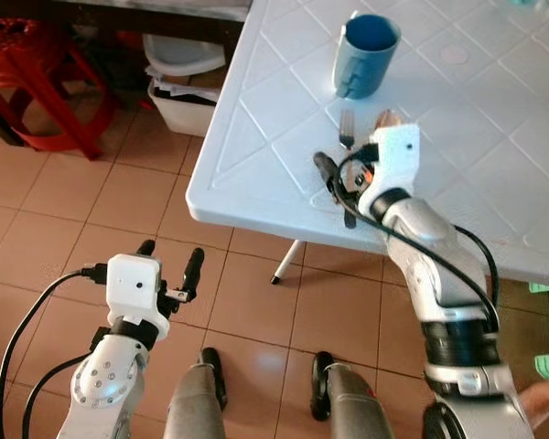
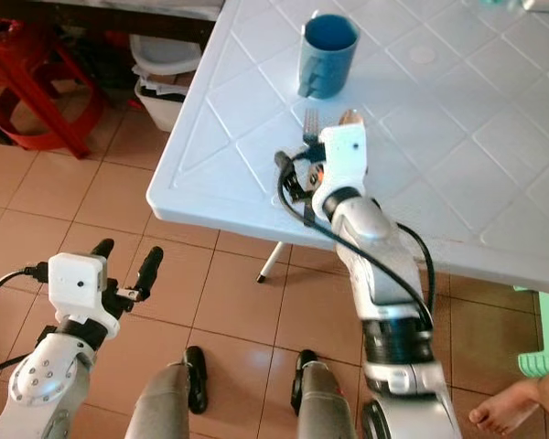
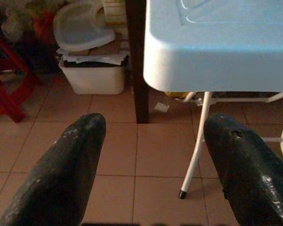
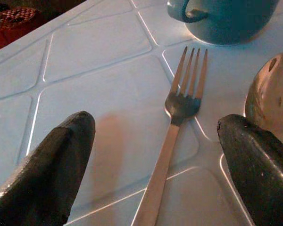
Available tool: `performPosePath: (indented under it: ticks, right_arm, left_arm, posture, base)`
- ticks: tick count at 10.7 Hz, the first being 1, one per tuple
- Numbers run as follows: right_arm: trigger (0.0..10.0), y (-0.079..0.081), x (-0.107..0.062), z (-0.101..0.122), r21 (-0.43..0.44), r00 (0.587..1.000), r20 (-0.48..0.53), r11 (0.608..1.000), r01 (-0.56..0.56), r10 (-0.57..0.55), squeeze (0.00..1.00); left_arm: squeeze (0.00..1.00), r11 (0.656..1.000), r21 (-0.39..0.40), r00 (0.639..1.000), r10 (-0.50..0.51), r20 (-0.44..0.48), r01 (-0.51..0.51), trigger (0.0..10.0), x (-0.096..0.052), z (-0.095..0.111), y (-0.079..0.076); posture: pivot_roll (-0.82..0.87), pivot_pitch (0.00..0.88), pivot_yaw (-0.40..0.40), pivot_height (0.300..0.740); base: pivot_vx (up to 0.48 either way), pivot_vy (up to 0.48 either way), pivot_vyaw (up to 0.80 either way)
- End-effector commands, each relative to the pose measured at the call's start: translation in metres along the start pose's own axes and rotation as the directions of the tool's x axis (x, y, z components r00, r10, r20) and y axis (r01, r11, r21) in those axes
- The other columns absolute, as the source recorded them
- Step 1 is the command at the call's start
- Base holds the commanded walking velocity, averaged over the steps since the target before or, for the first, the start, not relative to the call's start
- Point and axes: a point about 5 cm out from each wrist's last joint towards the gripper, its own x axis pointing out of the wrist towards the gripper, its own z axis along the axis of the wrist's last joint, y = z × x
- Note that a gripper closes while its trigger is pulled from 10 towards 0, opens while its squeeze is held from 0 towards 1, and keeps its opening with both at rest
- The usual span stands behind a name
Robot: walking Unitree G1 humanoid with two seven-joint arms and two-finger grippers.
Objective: Setting the table
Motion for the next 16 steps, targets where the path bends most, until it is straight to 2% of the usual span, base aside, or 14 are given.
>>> performPosePath:
  ticks: [1,2,3,6,9,10,12,15,16]
  right_arm:
    - [10.0,0.001,0.002,-0.005,0.027,0.999,-0.042,1.000,0.015,-0.014,0.00]
    - [4.6,0.000,0.004,-0.009,0.043,0.996,-0.079,0.998,0.035,-0.031,0.00]
    - [0.0,0.002,0.004,-0.015,0.076,0.993,-0.110,0.996,0.039,-0.030,0.00]
    - [0.0,0.005,0.006,-0.020,0.043,0.986,-0.165,0.999,0.009,-0.002,0.00]
    - [0.0,-0.009,0.011,-0.028,-0.008,0.966,-0.258,1.000,0.024,-0.026,0.00]
    - [0.0,-0.016,0.013,-0.028,-0.032,0.965,-0.261,0.999,0.033,-0.041,0.00]
    - [0.0,-0.024,0.017,-0.029,-0.040,0.961,-0.272,0.998,0.042,-0.051,0.00]
    - [0.0,-0.025,0.020,-0.035,-0.036,0.959,-0.279,0.998,0.043,-0.051,0.00]
    - [0.0,-0.027,0.018,-0.041,-0.003,0.957,-0.284,0.998,0.057,-0.055,0.00]
  left_arm:
    - [0.00,1.000,-0.009,1.000,-0.004,-0.021,0.004,10.0,-0.003,-0.004,-0.001]
    - [0.00,1.000,-0.010,1.000,-0.005,-0.022,0.004,10.0,-0.003,-0.004,-0.001]
    - [0.00,1.000,-0.012,1.000,-0.006,-0.022,0.006,10.0,-0.003,-0.004,-0.001]
    - [0.00,1.000,-0.019,1.000,-0.017,-0.023,0.016,10.0,-0.001,-0.005,-0.004]
    - [0.00,0.998,-0.042,0.998,-0.051,-0.042,0.050,10.0,0.001,-0.009,-0.008]
    - [0.00,0.997,-0.047,0.997,-0.065,-0.048,0.062,10.0,0.000,-0.011,-0.010]
    - [0.00,0.982,-0.115,0.988,-0.155,-0.019,0.152,10.0,-0.001,-0.008,-0.019]
    - [0.00,0.982,-0.126,0.989,-0.142,0.029,0.144,10.0,0.003,0.001,-0.013]
    - [0.00,0.979,-0.129,0.988,-0.151,0.037,0.155,10.0,0.004,0.003,-0.013]
  posture:
    - [0.06,0.355,0.013,0.740]
    - [0.05,0.354,0.011,0.740]
    - [0.05,0.354,0.011,0.740]
    - [0.04,0.358,0.011,0.740]
    - [0.03,0.346,0.007,0.740]
    - [0.03,0.346,0.004,0.740]
    - [0.03,0.344,0.002,0.740]
    - [0.04,0.338,0.004,0.740]
    - [0.04,0.336,0.003,0.740]
  base:
    - [0.000,0.000,0.00]
    - [0.000,0.000,0.00]
    - [0.000,0.000,0.00]
    - [0.000,0.000,0.00]
    - [0.000,0.000,0.00]
    - [0.000,0.000,0.00]
    - [0.000,0.000,0.00]
    - [0.000,0.000,0.00]
    - [0.000,0.000,0.00]
